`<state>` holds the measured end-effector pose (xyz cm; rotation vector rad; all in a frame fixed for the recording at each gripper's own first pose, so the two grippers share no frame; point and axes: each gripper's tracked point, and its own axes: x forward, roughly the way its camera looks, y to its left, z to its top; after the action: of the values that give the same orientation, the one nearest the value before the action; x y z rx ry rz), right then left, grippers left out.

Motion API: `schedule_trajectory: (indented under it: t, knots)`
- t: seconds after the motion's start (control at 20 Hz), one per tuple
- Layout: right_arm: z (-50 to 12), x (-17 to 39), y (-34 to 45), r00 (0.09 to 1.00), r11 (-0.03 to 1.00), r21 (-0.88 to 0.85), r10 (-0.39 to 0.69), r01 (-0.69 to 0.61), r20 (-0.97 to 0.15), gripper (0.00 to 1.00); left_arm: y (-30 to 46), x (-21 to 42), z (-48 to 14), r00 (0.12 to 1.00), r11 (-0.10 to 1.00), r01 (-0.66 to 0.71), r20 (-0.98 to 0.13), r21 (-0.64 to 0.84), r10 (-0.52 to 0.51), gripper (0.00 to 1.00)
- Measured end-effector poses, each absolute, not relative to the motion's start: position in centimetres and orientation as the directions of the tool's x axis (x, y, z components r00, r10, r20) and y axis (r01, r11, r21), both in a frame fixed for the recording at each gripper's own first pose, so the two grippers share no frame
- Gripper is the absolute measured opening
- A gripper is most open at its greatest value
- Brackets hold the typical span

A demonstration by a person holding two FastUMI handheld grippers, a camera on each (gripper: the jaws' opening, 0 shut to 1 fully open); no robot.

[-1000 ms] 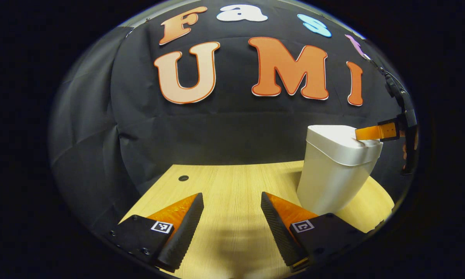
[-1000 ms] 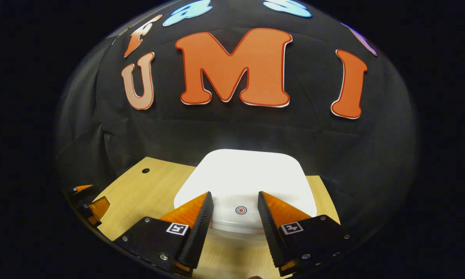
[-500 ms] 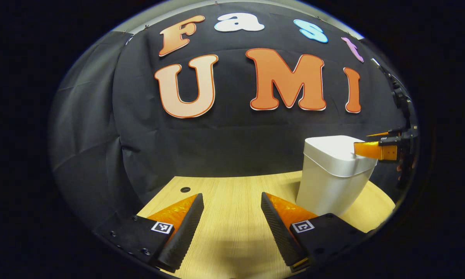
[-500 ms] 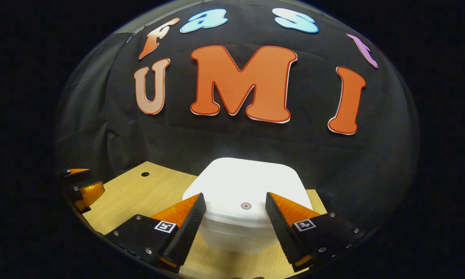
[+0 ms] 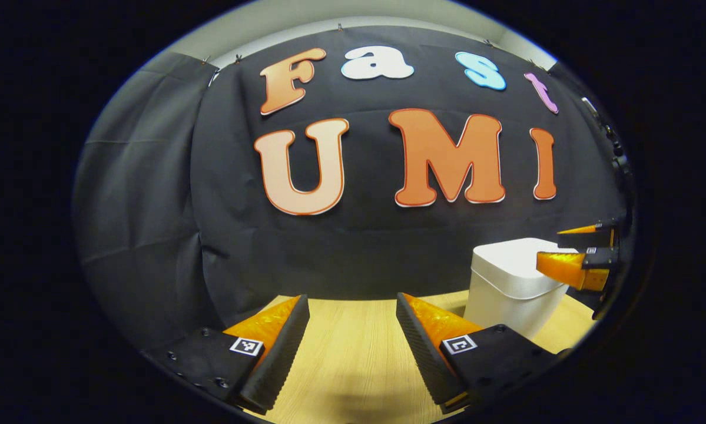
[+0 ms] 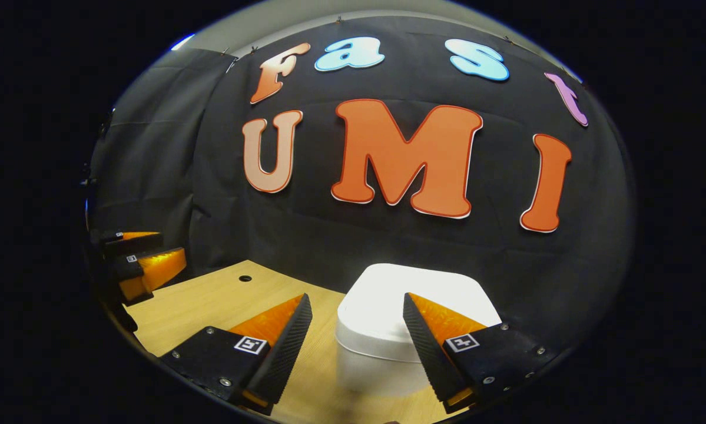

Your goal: Press the lid of the desktop garbage bin to open it, pick up the crumpled paper on the desktop and throw it into the bin, then pick up the pop can on the desktop and drop it into the bin, and finally close the garbage bin lid.

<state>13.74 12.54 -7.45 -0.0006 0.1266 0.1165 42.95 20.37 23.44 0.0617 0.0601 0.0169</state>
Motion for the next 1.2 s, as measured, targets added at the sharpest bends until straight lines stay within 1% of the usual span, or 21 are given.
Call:
schedule_trajectory:
  t: [0.2, 0.55, 0.7, 0.8, 1.2]
  knots:
    - [-8.4, 12.8, 13.6, 0.98, 0.991, 0.019, 0.132, -0.131, -0.15, 0.94, 20.3, 42.7, 24.7, 1.0, 0.999, -0.014, -0.022, 0.051, 0.015, 0.94]
    - [-8.3, 12.3, 14.1, 0.978, 0.99, 0.03, 0.14, -0.137, -0.155, 0.95, 20.1, 43.0, 27.0, 1.0, 1.0, -0.001, 0.001, -0.005, 0.001, 0.95]
    - [-8.1, 12.0, 14.3, 0.977, 0.989, 0.033, 0.15, -0.147, -0.149, 0.94, 19.4, 43.1, 27.0, 1.0, 1.0, 0.014, -0.01, 0.0, -0.014, 0.95]
    - [-8.8, 12.0, 14.1, 0.975, 0.989, 0.023, 0.146, -0.144, -0.169, 0.94, 19.0, 43.0, 26.7, 1.0, 1.0, 0.021, -0.022, -0.012, -0.021, 0.95]
    - [-9.8, 11.5, 14.7, 0.964, 0.986, 0.058, 0.163, -0.154, -0.209, 0.95, 18.7, 43.0, 25.8, 0.998, 1.0, 0.028, -0.058, 0.014, -0.027, 0.95]
